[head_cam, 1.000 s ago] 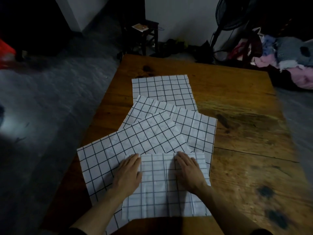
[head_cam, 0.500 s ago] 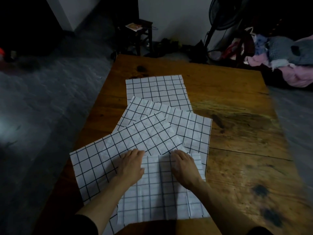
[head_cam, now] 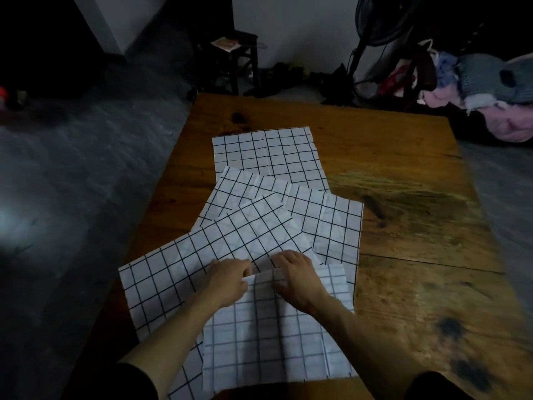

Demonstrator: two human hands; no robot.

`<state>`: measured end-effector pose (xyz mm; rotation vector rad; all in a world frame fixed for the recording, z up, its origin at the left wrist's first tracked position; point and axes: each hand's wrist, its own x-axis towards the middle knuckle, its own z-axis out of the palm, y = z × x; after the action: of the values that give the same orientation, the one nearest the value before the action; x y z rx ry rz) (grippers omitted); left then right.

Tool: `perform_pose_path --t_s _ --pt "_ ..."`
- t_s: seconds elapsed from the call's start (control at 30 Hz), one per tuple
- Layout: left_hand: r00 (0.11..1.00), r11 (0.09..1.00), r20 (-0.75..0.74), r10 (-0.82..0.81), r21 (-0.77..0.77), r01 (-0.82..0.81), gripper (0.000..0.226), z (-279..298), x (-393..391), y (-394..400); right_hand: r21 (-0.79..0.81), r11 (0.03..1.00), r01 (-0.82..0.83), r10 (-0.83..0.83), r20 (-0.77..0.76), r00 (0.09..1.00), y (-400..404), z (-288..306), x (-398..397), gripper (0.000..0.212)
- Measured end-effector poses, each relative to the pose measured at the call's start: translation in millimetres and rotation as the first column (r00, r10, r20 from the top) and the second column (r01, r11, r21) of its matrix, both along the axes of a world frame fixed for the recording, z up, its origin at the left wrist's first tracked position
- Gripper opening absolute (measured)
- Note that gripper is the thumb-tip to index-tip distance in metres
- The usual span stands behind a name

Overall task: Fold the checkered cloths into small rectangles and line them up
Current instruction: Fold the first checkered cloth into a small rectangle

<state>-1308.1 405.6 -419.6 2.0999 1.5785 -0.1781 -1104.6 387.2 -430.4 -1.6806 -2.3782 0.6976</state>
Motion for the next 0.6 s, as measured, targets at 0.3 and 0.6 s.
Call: perform_pose_path --t_s 0.3,0.6 --pt "0.967 0.994 0.254 -0.014 0.104 -0.013 0.014 62.3 -5.1 -0.9 0.026 0.982 -0.185 0.187 -0.143 0.972 9.9 52.1 -23.9 0.01" --pt "0.687 0.96 0.672 0.277 -0.224 -0.169 0.031 112.6 -49.2 -10.3 -0.023 0.997 0.08 -0.083 -0.375 0.923 -3.5 106.8 5.9 0.004"
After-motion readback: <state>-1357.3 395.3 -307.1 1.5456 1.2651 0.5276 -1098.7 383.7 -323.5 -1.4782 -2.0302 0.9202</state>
